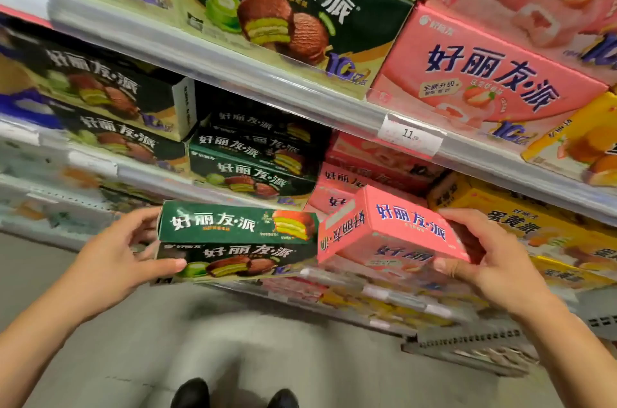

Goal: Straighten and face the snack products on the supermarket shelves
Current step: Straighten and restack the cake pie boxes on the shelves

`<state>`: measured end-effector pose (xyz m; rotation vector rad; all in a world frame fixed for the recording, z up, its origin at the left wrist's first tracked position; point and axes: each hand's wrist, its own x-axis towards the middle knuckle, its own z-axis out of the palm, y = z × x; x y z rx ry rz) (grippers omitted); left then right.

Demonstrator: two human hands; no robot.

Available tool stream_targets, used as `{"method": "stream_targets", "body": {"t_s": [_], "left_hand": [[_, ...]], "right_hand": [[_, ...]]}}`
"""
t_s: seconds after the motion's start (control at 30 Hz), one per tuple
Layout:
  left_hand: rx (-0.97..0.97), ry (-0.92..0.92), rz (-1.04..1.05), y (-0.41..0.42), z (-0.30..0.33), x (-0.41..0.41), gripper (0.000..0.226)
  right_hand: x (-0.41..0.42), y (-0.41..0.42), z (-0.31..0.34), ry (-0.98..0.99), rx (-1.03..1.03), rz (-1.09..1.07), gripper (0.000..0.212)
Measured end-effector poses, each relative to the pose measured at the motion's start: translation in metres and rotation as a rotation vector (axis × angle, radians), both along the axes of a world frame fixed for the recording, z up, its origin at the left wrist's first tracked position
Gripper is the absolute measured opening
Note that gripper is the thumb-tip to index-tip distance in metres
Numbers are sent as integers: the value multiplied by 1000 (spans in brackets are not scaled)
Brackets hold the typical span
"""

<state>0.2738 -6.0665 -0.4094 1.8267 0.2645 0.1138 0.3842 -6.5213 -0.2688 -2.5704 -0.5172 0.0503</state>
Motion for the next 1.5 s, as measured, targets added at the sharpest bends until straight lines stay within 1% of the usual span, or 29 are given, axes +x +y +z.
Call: {"method": "stream_targets", "body": {"t_s": [0.13, 0.23, 0.3, 0.4, 0.53, 0.6, 0.73, 0.8, 0.87, 1.0, 1.2, 1.4, 1.5], "left_hand": [[28, 77, 18, 2, -23, -5, 72], [5, 60, 34, -3, -24, -3, 70], [-23, 40, 43, -7, -21, -1, 73], [-58, 35, 36, -10, -20, -1, 73], [-91, 67, 0, -10, -27, -6, 74], [-99, 78, -12, -11, -31, -10, 77], [-84, 88, -11, -11, -38, -17, 79], [-80, 98, 1, -10, -39, -18, 78], [-82, 106, 19, -9, -41, -15, 79], [-73, 117, 48, -8, -38, -6, 77], [-99, 100, 69, -20, -27, 8, 78], [-105, 112, 78, -40, -19, 10, 78], [-99, 138, 64, -47, -17, 10, 79]], "right_hand": [[17, 29, -1, -113, -129, -3, 70], [30, 55, -3, -233, -246, 33, 72], [38, 71, -5, -309, -313, 39, 71], [49, 87, -12, -385, -382, 11, 62], [62, 93, -20, -414, -486, -75, 39], [71, 90, -19, -386, -524, -140, 32], [90, 81, -13, -248, -558, -205, 30], [97, 77, -13, -207, -617, -229, 30], [100, 75, -14, -183, -661, -241, 29], [101, 74, -12, -153, -666, -232, 27], [98, 71, -6, -69, -682, -240, 9], [99, 68, -8, -85, -643, -236, 12], [100, 67, -10, -100, -636, -242, 18]]}}
